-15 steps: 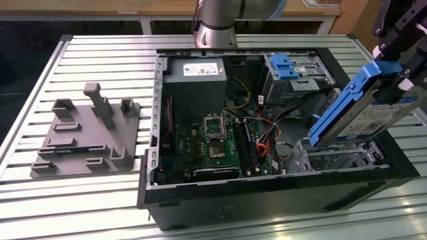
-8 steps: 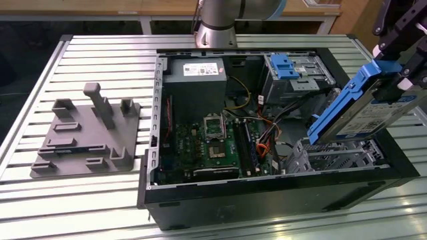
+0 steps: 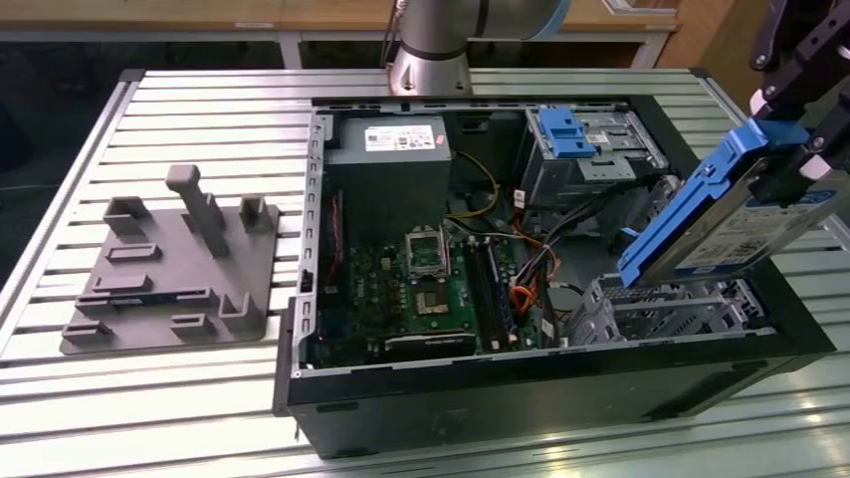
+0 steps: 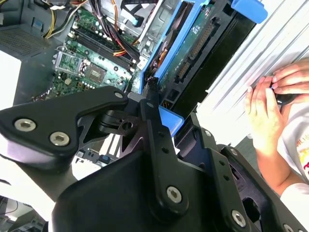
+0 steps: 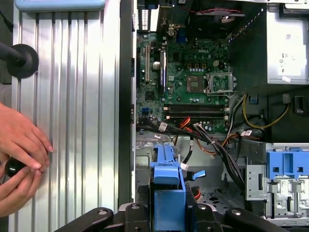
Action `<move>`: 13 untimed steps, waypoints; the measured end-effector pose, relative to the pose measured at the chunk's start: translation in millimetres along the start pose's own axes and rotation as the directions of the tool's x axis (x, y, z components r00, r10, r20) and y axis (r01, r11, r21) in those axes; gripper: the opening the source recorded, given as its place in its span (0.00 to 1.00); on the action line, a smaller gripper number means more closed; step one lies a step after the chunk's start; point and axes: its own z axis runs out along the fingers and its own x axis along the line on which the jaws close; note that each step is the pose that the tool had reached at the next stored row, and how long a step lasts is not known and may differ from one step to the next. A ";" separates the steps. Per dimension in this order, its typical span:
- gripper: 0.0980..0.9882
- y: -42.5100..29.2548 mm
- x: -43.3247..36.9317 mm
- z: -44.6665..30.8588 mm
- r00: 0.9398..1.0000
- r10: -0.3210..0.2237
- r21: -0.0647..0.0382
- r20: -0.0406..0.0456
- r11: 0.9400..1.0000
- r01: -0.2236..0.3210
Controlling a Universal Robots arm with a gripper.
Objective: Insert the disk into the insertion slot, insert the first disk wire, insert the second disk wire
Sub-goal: 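Insert the disk into the insertion slot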
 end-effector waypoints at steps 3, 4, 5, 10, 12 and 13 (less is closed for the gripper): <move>0.30 -3.9 -0.1 -0.2 1.000 0.000 0.000 0.000 1.000 0.000; 0.30 -5.1 -0.1 -0.2 1.000 0.000 0.000 0.000 1.000 0.000; 0.30 -5.7 -0.1 -0.1 1.000 0.000 0.000 0.000 1.000 0.000; 0.30 -6.8 -0.1 -0.1 1.000 0.000 0.000 0.000 1.000 0.000; 0.30 -7.0 -0.1 -0.1 1.000 0.000 0.000 0.000 1.000 0.000; 0.30 -7.0 -0.1 -0.1 1.000 0.000 0.000 0.000 1.000 0.000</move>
